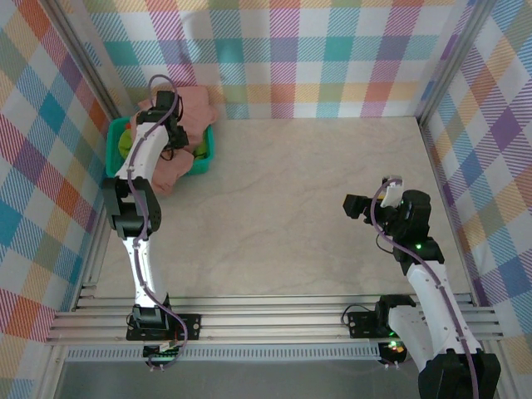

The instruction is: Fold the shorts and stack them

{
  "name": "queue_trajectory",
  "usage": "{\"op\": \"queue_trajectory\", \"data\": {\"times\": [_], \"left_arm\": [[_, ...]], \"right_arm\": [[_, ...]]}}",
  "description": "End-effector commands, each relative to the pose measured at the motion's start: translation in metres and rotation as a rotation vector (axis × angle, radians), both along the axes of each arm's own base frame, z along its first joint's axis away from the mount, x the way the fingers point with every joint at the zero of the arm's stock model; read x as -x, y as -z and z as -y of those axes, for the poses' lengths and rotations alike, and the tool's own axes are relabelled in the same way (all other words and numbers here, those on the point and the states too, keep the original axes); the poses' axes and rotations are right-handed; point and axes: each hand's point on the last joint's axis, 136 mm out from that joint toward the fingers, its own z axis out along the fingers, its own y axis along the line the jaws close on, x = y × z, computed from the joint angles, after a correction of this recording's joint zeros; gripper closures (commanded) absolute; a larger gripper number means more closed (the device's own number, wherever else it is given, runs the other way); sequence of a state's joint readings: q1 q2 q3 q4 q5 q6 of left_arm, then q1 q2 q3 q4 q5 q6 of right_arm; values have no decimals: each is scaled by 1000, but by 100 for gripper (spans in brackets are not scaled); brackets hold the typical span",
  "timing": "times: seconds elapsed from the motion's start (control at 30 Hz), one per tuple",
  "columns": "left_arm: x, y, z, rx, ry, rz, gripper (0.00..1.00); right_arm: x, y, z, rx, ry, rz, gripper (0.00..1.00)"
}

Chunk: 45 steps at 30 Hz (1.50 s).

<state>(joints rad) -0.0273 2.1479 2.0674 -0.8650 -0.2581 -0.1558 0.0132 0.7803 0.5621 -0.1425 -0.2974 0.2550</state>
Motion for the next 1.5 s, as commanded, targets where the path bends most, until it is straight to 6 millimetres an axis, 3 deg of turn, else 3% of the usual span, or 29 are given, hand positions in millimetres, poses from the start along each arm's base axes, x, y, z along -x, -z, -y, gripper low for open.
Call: {"op": "queue_trajectory", "data": {"times": [0.0, 0.1, 0.33, 0.43, 0.6, 0.77, 0.83, 0.93, 1.13, 1.2, 1.3, 1.4, 1.47], "left_arm": [[9, -73, 0, 20, 3, 144, 85], [15, -105, 3, 38, 12, 217, 94], [34, -176, 13, 105, 34, 392, 95], [44, -219, 26, 156, 70, 507, 98], [69, -288, 63, 273, 171, 690, 100], [108, -338, 123, 381, 317, 796, 100], [120, -342, 146, 416, 360, 794, 100], [130, -329, 182, 439, 410, 737, 100], [123, -259, 266, 512, 512, 555, 89], [118, -232, 292, 543, 555, 479, 55], [113, -210, 306, 557, 586, 408, 23], [119, -213, 297, 509, 596, 424, 2], [124, -212, 283, 464, 575, 446, 0]], "right_arm": [[4, 0, -4, -14, -13, -3, 1], [3, -1, -4, -20, -13, -2, 1], [4, -4, -5, -32, -15, -1, 0], [5, -6, -5, -34, -17, 4, 0], [6, -10, -6, -35, -21, 12, 1], [7, -19, -8, -36, -33, 27, 1], [6, -23, -8, -34, -37, 33, 1], [6, -29, -9, -35, -42, 36, 1], [5, -36, -10, -31, -48, 32, 0], [5, -39, -10, -38, -43, 16, 1], [6, -40, -12, -44, -54, -12, 1], [9, -36, -18, -58, -90, -54, 1], [12, -33, -25, -63, -126, -83, 1]]}}
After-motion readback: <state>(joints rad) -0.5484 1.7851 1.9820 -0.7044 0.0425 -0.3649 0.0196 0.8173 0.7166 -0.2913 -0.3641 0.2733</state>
